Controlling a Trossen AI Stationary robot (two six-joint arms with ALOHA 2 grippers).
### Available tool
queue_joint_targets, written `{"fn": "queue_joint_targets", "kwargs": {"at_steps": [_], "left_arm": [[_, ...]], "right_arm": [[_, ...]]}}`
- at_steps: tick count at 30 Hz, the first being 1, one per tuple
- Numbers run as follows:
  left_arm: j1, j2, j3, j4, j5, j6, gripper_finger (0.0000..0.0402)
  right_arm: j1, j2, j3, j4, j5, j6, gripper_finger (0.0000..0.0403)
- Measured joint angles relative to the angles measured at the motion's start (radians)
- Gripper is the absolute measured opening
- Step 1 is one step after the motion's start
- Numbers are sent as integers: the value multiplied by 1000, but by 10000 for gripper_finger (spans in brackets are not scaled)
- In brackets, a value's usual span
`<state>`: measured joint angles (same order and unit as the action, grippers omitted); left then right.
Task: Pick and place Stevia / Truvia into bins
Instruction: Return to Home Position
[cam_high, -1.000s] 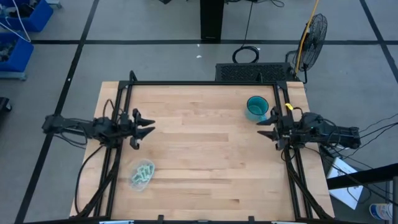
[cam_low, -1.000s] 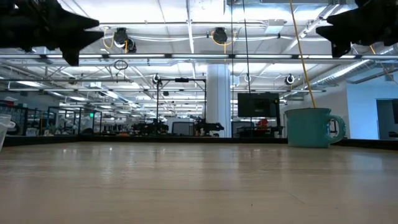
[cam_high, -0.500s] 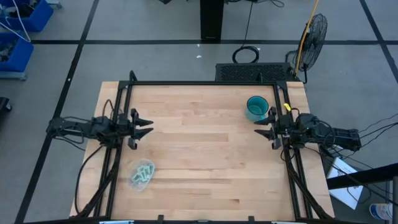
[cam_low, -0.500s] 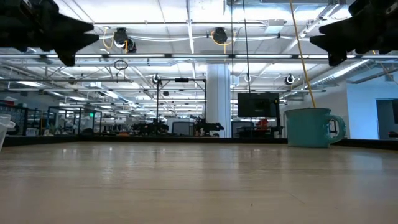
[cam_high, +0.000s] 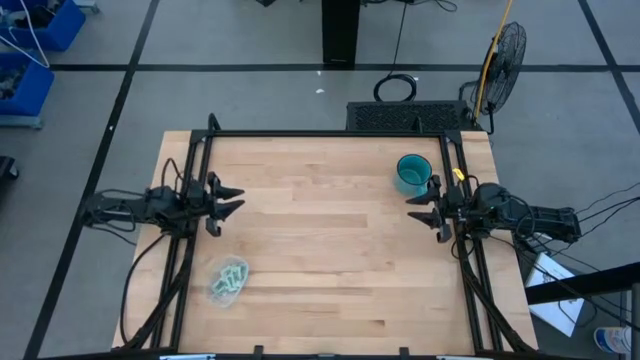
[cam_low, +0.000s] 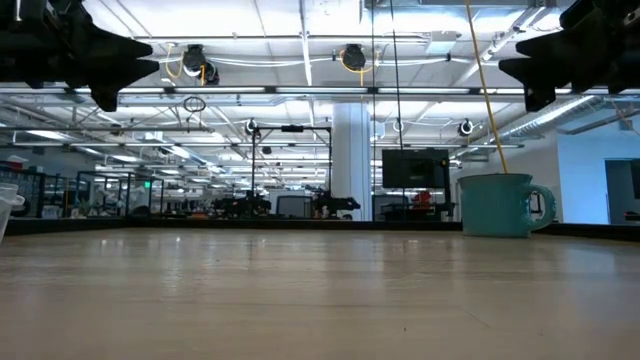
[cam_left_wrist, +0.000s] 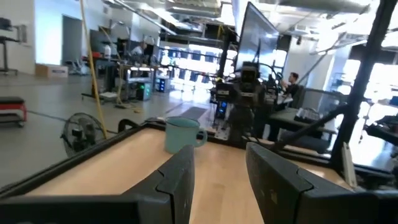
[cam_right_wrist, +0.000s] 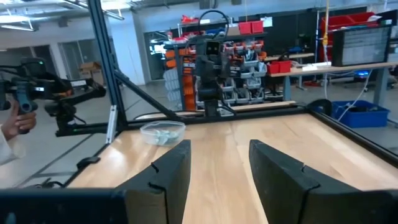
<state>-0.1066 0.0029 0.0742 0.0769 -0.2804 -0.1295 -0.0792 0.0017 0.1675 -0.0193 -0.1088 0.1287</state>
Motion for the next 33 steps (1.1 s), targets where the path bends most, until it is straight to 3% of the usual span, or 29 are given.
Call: {"fn": "queue_joint_targets", "kwargs": {"at_steps": [4, 8, 13, 19, 33], "left_arm": [[26, 1, -7, 14, 63, -4, 150], [49, 2, -65, 97, 38, -3, 150], [64, 3, -64, 45, 26, -33, 150], [64, 3, -64, -5, -39, 54, 150], [64, 3, -63, -17, -51, 43, 150]], "right_arm": [[0, 0, -3, 4, 0, 9, 155], [0, 1, -34, 55, 1, 4, 155], [0, 1, -87, 133, 1, -3, 155], [0, 1, -127, 136, 2, 17, 155], [0, 2, -151, 105, 3, 17, 155]]}}
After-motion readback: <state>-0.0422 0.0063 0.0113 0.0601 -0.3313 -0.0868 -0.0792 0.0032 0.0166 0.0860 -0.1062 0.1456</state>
